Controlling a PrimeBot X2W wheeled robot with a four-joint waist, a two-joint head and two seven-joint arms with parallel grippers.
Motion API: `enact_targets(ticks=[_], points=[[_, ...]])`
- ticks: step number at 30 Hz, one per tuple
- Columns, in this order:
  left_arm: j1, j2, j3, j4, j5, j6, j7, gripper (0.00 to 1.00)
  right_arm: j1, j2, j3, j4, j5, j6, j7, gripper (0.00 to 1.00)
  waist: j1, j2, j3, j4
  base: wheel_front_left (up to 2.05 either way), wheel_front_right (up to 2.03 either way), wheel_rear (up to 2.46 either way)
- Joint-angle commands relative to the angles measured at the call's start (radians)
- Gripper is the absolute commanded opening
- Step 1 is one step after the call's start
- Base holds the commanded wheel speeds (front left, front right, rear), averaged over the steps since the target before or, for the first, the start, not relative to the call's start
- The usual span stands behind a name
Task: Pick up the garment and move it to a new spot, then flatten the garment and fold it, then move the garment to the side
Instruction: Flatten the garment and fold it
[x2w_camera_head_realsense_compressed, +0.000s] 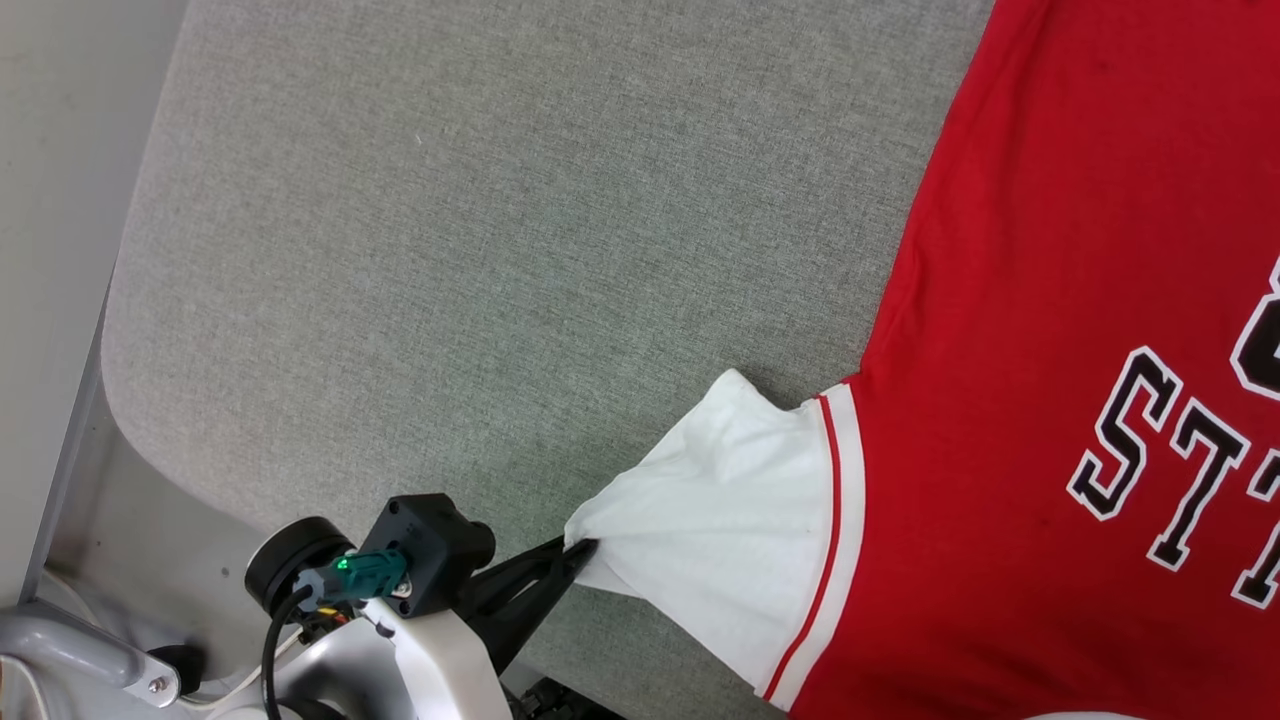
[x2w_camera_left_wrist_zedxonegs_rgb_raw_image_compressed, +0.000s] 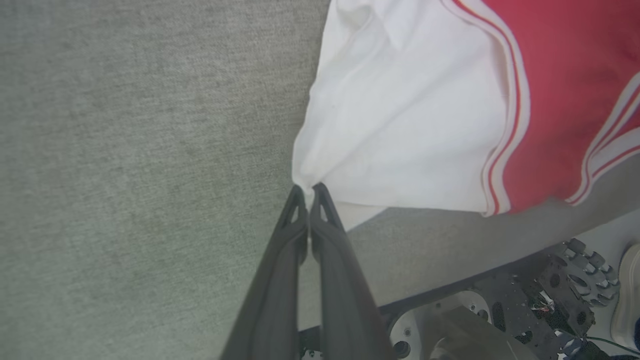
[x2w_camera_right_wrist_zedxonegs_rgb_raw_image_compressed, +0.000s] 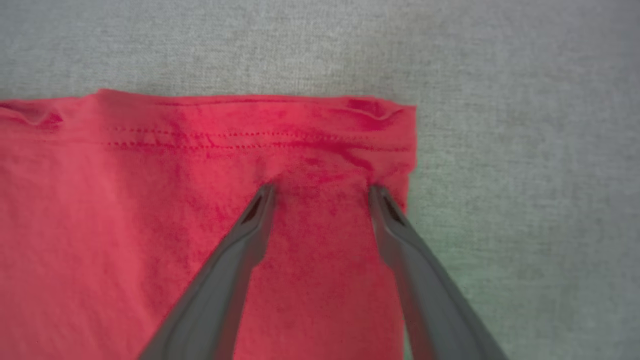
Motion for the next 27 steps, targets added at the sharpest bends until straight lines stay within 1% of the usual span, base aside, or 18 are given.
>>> enact_targets(ticks=[1,4,6,13,14,18,23,27], points=[[-0.010,0.000,0.002,0.006,-0.001,0.003,-0.003,0.00,0.064,0.038,0.009,0.022,0.006,-0.001,0.033,0.00,0.0000,0.0000,0.001,-0.001,0.00,0.00,0.00],[-0.014,-0.003,0.001,0.012,-0.002,0.005,-0.002,0.00,0.076,0.027,0.004,0.016,-0.003,-0.001,0.020,0.00,0.0000,0.0000,-0.010,-0.006,0.00,0.00,0.00],[-0.014,-0.002,0.003,0.017,-0.002,0.008,-0.001,0.00,0.085,0.033,0.004,0.017,-0.002,-0.001,0.012,0.00,0.0000,0.0000,-0.025,-0.016,0.00,0.00,0.00],[0.006,0.008,0.016,0.035,-0.018,0.025,0.001,0.00,0.144,0.046,0.015,0.033,0.013,-0.001,-0.027,0.00,0.0000,0.0000,-0.121,-0.083,0.00,0.00,0.00],[0.006,0.008,0.016,0.035,-0.018,0.025,0.001,0.00,0.144,0.046,0.015,0.033,0.013,-0.001,-0.027,0.00,0.0000,0.0000,-0.121,-0.083,0.00,0.00,0.00],[0.026,0.012,0.017,0.049,-0.029,0.036,0.004,0.00,0.200,0.068,0.032,0.038,0.039,-0.001,-0.046,0.00,0.0000,0.0000,-0.187,-0.138,0.00,0.00,0.00],[0.055,0.026,0.023,0.077,-0.036,0.060,0.003,0.00,0.279,0.091,0.038,0.047,0.081,-0.001,-0.074,0.00,0.0000,0.0000,-0.270,-0.206,0.00,0.00,0.00],[0.084,0.032,0.025,0.097,-0.055,0.069,-0.002,0.00,0.364,0.111,0.056,0.042,0.113,-0.001,-0.095,0.00,0.0000,0.0000,-0.335,-0.256,0.00,0.00,0.00]])
